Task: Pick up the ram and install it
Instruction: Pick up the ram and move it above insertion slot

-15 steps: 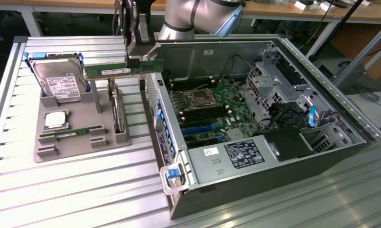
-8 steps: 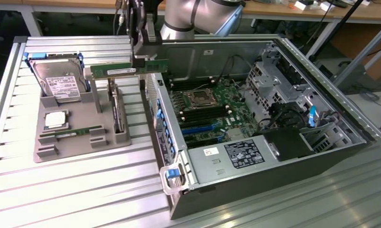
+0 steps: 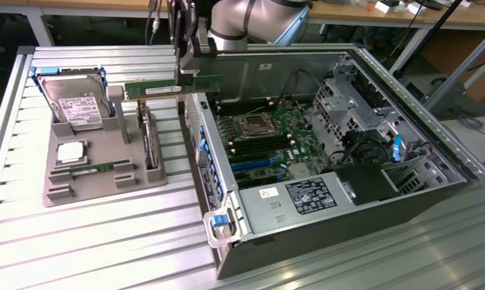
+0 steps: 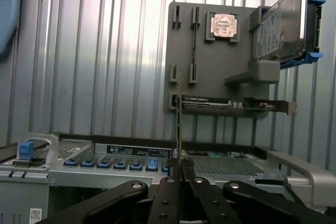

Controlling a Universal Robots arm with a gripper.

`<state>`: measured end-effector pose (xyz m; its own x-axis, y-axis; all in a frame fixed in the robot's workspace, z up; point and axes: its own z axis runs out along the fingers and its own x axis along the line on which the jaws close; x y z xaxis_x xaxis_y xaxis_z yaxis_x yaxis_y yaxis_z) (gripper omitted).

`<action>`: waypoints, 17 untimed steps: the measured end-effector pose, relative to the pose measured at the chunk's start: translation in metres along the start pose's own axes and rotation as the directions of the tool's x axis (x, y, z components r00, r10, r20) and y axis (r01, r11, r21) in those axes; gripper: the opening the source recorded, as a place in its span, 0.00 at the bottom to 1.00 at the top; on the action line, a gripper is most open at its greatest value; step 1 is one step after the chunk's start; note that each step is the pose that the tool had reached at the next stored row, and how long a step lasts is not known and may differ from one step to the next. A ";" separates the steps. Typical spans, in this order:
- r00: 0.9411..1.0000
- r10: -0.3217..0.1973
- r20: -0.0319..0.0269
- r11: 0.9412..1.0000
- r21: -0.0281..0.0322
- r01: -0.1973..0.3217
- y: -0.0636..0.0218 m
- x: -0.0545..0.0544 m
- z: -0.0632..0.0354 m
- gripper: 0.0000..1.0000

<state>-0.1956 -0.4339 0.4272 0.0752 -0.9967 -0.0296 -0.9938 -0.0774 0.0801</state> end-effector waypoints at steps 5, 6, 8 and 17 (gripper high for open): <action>1.000 0.000 0.000 1.000 -0.001 0.000 -0.0086 0.001 -0.0008 0.13; 1.000 0.000 0.000 1.000 -0.001 0.000 -0.0104 0.001 -0.0009 0.13; 1.000 0.000 0.000 1.000 -0.001 0.000 -0.0129 0.001 -0.0011 0.13; 1.000 0.000 0.000 1.000 -0.004 0.000 -0.0318 0.002 -0.0027 0.13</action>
<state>-0.1635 -0.4339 0.4272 0.0751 -0.9967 -0.0298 -0.9935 -0.0774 0.0837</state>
